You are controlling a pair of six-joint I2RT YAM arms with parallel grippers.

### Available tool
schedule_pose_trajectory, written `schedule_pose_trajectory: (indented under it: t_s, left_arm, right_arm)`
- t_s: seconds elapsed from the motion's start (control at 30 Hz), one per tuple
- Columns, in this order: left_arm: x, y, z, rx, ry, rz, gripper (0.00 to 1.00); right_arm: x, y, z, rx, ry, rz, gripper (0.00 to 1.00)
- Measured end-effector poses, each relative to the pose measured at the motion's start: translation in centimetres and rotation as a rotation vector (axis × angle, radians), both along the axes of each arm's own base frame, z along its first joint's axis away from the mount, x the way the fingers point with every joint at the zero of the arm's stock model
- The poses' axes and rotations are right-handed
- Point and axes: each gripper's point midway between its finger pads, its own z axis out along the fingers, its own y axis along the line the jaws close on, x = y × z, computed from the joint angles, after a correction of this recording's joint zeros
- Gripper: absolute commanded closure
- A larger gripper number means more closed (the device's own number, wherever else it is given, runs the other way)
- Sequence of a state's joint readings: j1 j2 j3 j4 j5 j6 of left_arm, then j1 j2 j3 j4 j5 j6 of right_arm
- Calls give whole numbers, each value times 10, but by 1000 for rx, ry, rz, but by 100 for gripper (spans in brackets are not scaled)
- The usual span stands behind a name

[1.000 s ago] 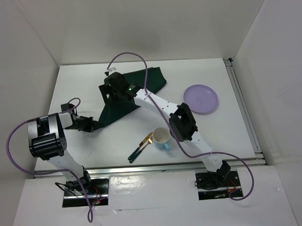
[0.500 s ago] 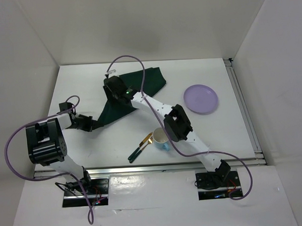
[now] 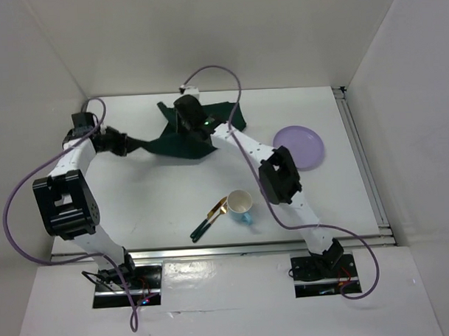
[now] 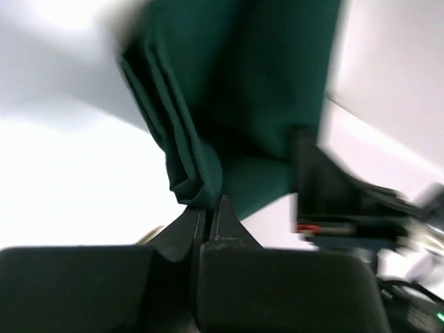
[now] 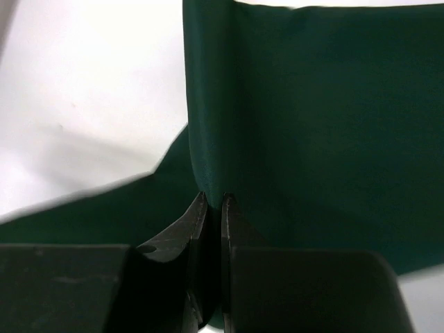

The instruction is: Set the dinner table for one person

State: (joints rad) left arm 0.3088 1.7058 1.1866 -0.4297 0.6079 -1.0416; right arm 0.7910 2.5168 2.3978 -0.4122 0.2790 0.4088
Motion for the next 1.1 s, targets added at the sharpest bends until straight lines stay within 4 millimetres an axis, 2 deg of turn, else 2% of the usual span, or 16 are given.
schedule_pose_trajectory:
  t_s: [0.07,0.13,0.2,0.23,0.27,0.3,0.4,0.47,0.5,0.57,0.67,0.73,0.8,0.9,0.97,1.1]
  left_arm:
    - [22,-6,39,4,-114,-46,100]
    - [28,-21,69,14,-203,-105,100]
    - [18,-40,84,-1,-240,-162,100]
    - [10,-49,87,-8,-247,-191,100]
    - [0,-60,87,-22,-245,-222,100]
    - [-12,-68,81,-24,-231,-243,100]
    - [-35,-69,46,1,-148,-238,100]
    - [-47,-62,14,25,-75,-219,100]
    - [-54,-60,-1,31,-33,-211,100]
    - [-62,-56,-22,53,25,-205,100]
    - [-63,-50,-30,81,48,-194,100]
    - [-62,-48,-30,104,40,-197,100]
    - [-63,-45,-32,121,47,-190,100]
    - [-70,-42,-34,152,60,-174,100]
    - [-86,-41,-39,169,79,-159,100]
    - [-126,-41,-57,172,160,-110,100]
  right_arm:
    - [-2,-27,27,73,7,-62,100]
    - [-20,-50,59,139,-12,-112,100]
    - [-61,-73,83,214,-21,-144,97]
    - [-85,-81,89,255,-20,-149,87]
    - [-108,-88,91,281,-8,-149,63]
    - [-135,-92,89,310,4,-146,51]
    - [-195,-106,52,293,116,-169,35]
    - [-208,-116,25,235,186,-203,34]
    - [-208,-123,10,193,214,-225,31]
    - [-201,-136,-5,135,237,-249,31]
    - [-176,-141,-9,44,240,-238,31]
    - [-148,-125,4,11,202,-193,31]
    - [-127,-100,19,-11,165,-114,31]
    - [-111,-61,32,-38,133,1,32]
    - [-106,-38,34,-60,123,71,32]
    - [-114,-5,15,-114,141,192,33]
